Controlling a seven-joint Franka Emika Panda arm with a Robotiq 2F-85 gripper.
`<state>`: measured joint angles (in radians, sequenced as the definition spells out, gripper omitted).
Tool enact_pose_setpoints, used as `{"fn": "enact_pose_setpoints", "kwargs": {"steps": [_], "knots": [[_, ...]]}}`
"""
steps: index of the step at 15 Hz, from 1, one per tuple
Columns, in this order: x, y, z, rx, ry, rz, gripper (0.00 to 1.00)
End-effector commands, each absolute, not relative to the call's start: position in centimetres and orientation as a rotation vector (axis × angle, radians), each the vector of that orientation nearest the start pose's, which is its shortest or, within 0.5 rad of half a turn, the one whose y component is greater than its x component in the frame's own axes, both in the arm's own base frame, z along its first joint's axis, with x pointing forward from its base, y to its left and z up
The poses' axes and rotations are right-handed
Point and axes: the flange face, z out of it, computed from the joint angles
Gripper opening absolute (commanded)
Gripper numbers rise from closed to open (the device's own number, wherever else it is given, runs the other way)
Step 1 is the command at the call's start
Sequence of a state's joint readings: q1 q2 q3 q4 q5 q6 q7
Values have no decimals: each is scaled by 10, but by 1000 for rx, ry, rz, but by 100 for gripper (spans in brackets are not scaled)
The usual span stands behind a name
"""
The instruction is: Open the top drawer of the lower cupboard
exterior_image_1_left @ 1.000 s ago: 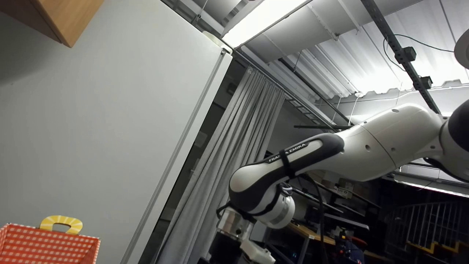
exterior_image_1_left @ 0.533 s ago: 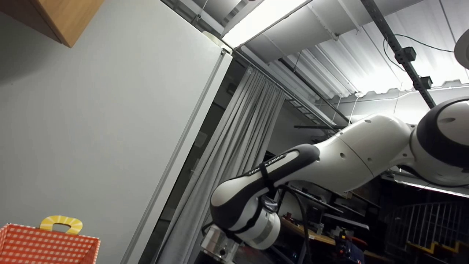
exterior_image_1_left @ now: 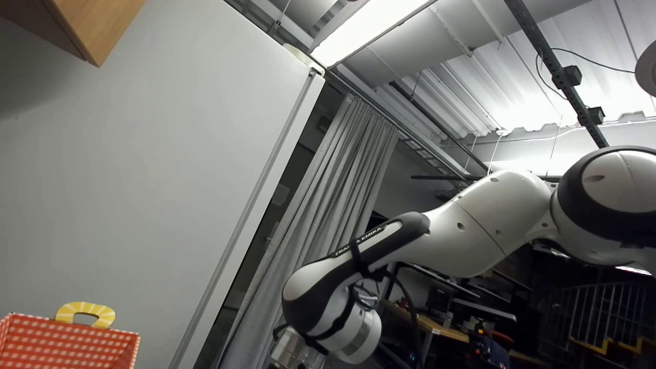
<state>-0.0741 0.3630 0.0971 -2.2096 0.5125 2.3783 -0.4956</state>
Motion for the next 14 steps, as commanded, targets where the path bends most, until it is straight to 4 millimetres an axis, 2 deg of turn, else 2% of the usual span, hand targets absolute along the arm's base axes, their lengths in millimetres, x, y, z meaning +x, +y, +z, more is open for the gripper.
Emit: {"fn": "enact_pose_setpoints", "kwargs": {"steps": [1,3,6,9,14], "knots": [[534,19,201,-2749,-147,147,100],[534,12,193,-2754,-148,170,100],[536,14,171,-2754,-175,194,100],[536,26,150,-2735,-223,228,100],[553,53,140,-2719,-276,113,100]]}}
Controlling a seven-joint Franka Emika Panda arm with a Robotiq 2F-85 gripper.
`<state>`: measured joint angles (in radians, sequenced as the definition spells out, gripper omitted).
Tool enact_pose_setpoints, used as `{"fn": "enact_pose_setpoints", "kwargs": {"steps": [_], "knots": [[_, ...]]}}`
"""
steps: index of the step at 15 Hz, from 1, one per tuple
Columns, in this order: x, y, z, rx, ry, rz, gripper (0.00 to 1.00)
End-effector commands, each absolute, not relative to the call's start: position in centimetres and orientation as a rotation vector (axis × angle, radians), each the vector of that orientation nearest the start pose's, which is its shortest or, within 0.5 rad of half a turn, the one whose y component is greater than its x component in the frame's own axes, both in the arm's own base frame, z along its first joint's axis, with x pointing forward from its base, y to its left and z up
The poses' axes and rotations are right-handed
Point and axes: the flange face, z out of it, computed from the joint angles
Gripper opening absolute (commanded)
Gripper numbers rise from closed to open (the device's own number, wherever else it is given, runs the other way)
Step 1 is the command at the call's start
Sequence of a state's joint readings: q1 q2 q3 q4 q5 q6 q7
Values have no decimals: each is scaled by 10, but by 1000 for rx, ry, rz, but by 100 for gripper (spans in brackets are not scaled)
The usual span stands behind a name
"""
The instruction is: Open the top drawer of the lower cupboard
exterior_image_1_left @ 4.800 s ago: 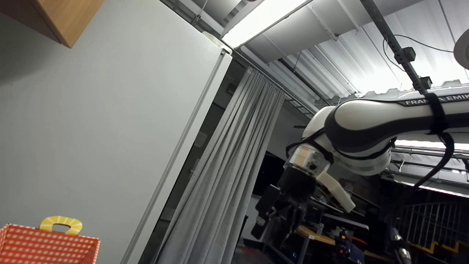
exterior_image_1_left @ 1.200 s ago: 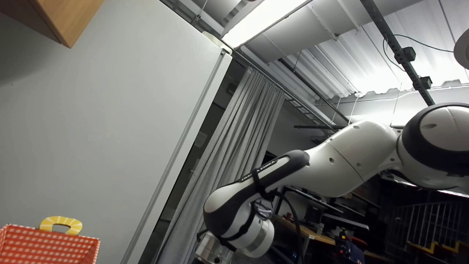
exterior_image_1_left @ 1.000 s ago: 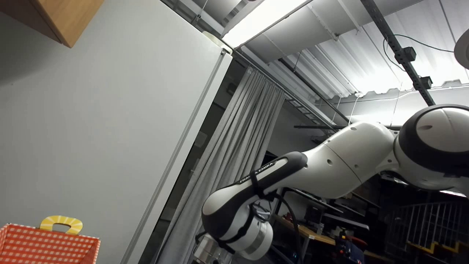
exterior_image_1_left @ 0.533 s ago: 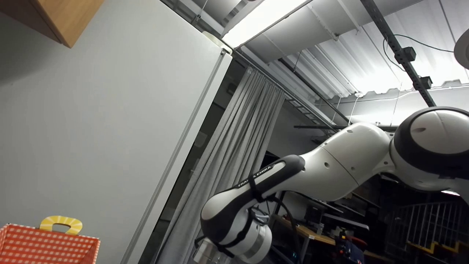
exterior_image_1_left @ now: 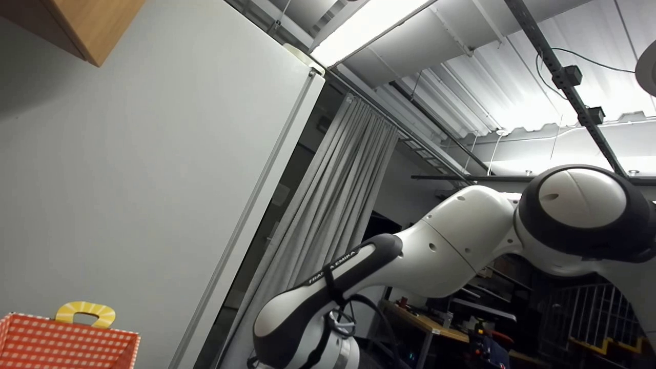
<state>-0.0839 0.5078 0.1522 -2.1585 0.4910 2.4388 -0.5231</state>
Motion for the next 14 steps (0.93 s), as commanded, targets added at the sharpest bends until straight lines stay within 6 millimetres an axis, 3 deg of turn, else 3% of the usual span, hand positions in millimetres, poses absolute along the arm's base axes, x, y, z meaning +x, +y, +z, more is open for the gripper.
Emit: {"fn": "enact_pose_setpoints", "kwargs": {"steps": [1,7,14], "knots": [[556,59,139,-2714,-287,87,100],[571,90,127,-2715,-348,-66,100],[582,82,116,-2735,-300,-180,100]]}}
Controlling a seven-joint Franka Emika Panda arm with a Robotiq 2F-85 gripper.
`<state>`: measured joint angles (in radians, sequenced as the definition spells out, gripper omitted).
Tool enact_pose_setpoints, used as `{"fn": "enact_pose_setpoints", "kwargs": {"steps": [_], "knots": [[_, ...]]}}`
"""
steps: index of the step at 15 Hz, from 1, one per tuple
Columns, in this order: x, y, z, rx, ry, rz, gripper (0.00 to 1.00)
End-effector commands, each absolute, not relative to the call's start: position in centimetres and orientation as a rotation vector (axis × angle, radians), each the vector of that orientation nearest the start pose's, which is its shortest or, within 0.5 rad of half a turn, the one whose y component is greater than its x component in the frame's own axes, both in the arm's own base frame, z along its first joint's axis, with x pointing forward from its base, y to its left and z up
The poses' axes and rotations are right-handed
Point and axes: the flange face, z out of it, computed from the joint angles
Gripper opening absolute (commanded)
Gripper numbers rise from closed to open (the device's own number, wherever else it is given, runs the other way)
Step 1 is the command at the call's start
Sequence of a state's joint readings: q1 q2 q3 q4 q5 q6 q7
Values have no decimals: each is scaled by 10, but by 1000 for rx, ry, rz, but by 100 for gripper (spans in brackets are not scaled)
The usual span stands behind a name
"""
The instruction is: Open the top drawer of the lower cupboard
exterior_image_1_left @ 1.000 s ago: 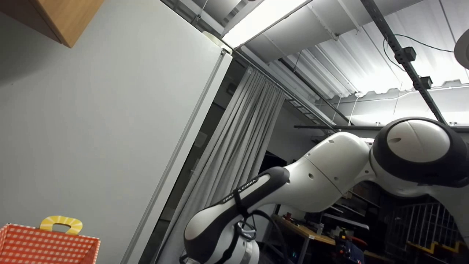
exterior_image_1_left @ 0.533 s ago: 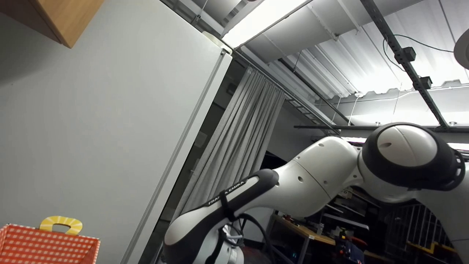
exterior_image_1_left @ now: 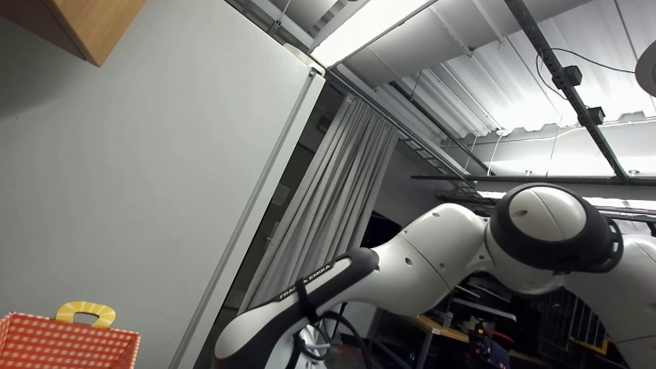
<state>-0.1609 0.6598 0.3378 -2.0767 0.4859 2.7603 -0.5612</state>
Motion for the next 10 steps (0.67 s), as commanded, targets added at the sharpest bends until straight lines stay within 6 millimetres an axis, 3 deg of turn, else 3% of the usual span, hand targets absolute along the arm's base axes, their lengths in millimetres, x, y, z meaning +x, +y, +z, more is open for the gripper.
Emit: {"fn": "enact_pose_setpoints", "kwargs": {"steps": [1,10], "knots": [[582,81,113,-2736,-297,-184,100],[590,84,96,-2707,-272,-189,100]]}}
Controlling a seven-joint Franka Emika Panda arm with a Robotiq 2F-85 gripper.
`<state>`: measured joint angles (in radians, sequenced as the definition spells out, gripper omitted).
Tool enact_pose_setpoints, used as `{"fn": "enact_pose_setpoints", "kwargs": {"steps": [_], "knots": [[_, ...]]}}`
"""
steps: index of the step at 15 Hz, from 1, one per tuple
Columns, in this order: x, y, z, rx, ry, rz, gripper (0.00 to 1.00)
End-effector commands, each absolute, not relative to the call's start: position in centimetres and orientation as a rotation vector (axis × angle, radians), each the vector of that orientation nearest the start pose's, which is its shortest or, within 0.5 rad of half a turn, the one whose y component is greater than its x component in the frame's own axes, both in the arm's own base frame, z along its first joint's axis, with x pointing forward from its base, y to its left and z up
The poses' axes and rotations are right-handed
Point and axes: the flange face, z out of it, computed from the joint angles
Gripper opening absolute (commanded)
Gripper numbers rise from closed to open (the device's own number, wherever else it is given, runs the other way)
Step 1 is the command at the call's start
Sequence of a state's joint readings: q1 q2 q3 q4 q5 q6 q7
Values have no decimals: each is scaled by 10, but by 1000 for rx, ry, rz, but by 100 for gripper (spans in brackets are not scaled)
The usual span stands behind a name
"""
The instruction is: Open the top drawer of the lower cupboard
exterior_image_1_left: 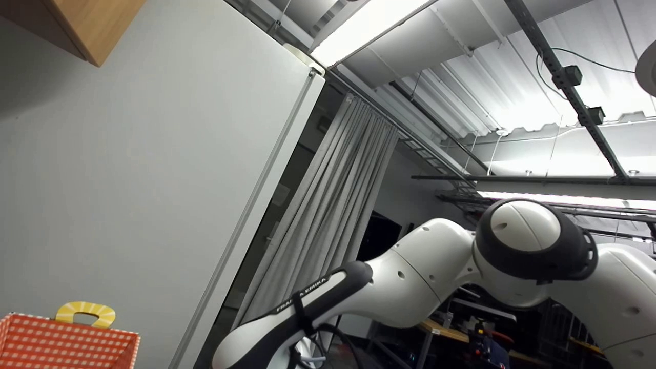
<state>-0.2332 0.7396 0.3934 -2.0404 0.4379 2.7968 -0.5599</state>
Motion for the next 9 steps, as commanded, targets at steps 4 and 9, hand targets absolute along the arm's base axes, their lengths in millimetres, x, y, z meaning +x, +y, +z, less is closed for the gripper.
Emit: {"fn": "enact_pose_setpoints", "kwargs": {"steps": [4,9], "knots": [[597,94,94,-2688,-252,-205,100],[597,99,86,-2698,-218,-229,100]]}}
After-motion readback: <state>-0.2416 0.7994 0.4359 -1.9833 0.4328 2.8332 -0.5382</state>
